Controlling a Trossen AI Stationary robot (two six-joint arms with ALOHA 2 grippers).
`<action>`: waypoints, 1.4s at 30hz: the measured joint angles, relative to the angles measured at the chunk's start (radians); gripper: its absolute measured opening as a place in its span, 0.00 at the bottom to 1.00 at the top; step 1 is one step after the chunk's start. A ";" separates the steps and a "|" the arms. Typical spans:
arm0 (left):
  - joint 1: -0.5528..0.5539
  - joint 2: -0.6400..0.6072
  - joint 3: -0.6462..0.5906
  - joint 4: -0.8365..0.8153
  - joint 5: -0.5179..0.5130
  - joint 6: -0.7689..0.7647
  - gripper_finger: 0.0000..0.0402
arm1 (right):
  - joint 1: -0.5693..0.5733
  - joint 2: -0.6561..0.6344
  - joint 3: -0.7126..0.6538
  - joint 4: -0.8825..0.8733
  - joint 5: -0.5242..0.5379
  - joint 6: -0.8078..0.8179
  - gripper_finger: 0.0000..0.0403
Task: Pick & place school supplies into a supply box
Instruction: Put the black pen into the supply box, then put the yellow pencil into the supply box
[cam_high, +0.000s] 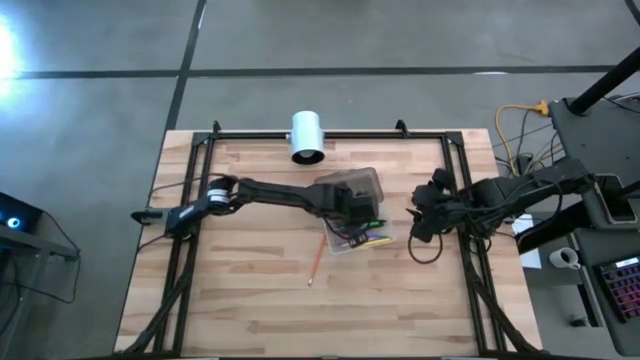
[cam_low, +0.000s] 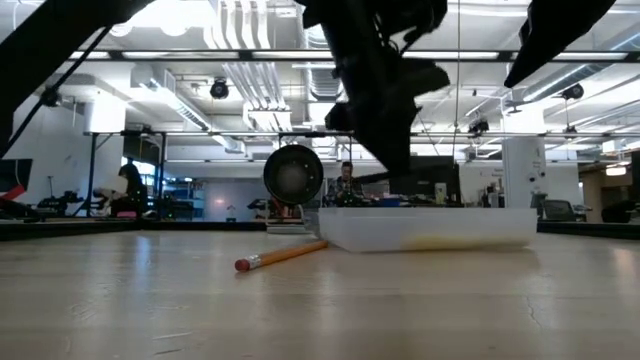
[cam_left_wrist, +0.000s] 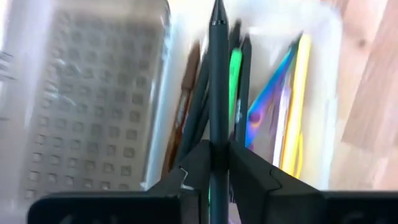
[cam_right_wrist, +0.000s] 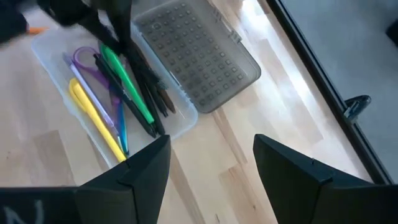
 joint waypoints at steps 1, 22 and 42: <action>-0.001 -0.008 0.000 0.008 -0.011 0.001 0.12 | 0.000 0.003 -0.004 0.000 -0.001 0.000 0.56; -0.164 -0.074 -0.029 -0.271 -0.106 -0.284 0.38 | 0.000 0.025 -0.005 0.020 -0.005 0.000 0.56; -0.236 -0.177 -0.533 0.102 0.120 -0.867 0.38 | 0.000 0.025 -0.004 0.072 -0.007 -0.053 0.56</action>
